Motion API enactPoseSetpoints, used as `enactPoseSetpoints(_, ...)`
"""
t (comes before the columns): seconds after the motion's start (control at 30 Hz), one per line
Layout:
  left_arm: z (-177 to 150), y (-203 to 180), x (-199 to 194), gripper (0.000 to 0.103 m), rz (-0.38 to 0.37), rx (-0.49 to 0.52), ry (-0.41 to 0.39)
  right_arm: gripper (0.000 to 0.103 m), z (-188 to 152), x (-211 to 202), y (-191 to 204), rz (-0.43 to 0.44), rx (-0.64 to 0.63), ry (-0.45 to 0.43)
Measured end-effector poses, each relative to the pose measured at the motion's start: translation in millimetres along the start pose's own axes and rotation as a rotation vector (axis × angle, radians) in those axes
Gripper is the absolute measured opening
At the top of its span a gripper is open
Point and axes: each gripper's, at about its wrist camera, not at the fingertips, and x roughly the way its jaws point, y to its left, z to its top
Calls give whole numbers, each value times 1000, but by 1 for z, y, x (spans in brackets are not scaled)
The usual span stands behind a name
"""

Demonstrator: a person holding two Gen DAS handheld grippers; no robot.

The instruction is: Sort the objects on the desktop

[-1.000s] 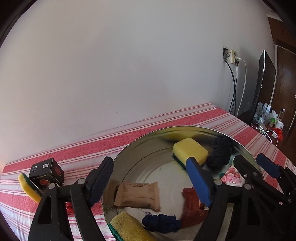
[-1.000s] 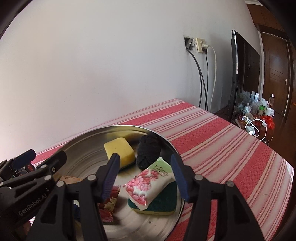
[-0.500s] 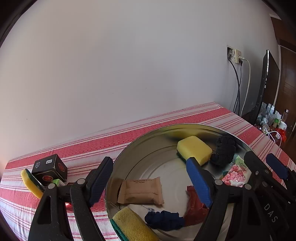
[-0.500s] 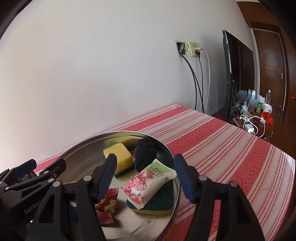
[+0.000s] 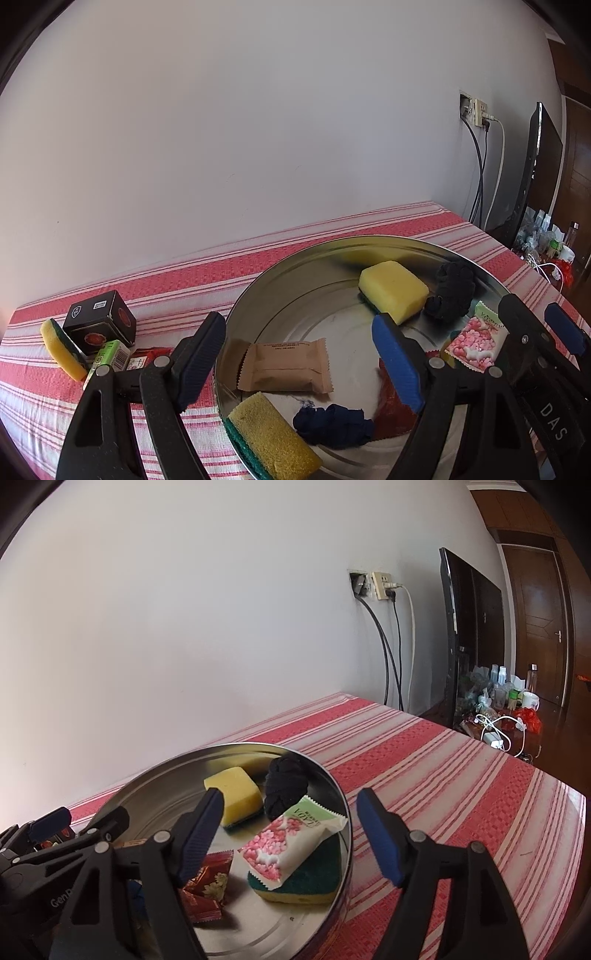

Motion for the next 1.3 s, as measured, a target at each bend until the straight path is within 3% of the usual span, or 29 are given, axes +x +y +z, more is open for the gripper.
enactPoseSetpoints(0.07,-5,0,-3,83,7,1,-14,78,-2,-6,-1,7,-3,-34)
enactPoseSetpoints(0.17,-14,0,-7,83,11,-6,-32,88,-3,-15,-5,20,9,-82)
enactPoseSetpoints(0.7,-38,3,-44,83,-5,-20,-55,88,-4,-52,4,-17,-98,-13)
enactPoseSetpoints(1.0,-50,7,-92,83,11,-22,-100,90,-6,-99,10,-21,-147,5)
enactPoseSetpoints(1.3,-67,13,-131,84,-32,-36,-117,90,-17,-139,12,0,-166,10)
